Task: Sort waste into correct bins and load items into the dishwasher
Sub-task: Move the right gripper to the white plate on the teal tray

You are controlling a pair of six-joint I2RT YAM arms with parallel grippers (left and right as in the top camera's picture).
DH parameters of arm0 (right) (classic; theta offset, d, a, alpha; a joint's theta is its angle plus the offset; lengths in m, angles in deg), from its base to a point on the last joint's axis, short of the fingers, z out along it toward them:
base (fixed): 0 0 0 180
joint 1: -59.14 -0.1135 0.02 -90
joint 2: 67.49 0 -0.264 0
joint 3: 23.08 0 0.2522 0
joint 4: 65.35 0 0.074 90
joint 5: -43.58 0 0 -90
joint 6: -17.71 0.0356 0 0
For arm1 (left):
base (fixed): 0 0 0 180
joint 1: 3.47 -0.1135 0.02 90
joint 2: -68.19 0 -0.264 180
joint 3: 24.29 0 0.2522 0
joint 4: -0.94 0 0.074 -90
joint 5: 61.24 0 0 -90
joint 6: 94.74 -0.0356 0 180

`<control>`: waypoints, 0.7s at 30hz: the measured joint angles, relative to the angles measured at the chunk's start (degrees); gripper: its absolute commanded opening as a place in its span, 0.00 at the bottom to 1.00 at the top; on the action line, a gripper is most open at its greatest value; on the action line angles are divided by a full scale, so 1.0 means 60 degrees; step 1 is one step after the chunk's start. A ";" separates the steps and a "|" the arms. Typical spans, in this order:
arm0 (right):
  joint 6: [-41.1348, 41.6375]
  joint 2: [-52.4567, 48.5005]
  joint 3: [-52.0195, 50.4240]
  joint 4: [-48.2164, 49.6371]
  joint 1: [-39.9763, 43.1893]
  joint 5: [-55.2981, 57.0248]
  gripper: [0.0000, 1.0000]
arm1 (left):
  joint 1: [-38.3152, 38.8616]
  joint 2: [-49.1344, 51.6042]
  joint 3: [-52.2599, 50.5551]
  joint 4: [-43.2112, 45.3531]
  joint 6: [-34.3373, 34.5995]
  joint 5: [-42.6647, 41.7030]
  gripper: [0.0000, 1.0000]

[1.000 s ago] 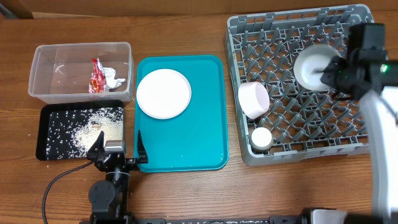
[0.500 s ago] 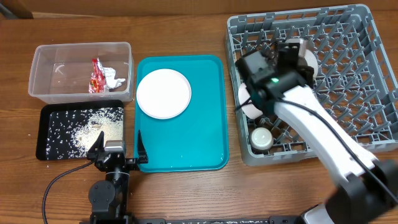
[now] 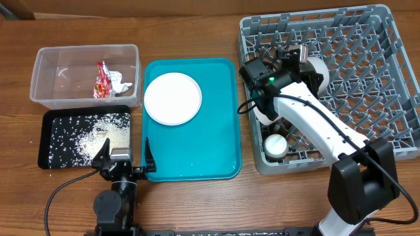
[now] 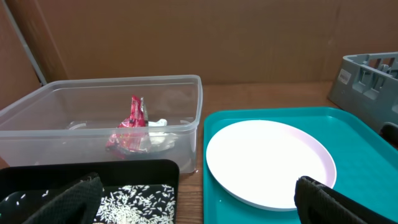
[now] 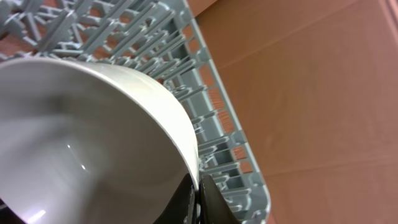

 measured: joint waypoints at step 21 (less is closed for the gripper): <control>0.1668 -0.0018 -0.0605 -0.1741 -0.0827 -0.0313 0.15 | 0.0000 0.0000 0.0000 0.0004 0.0000 0.0000 1.00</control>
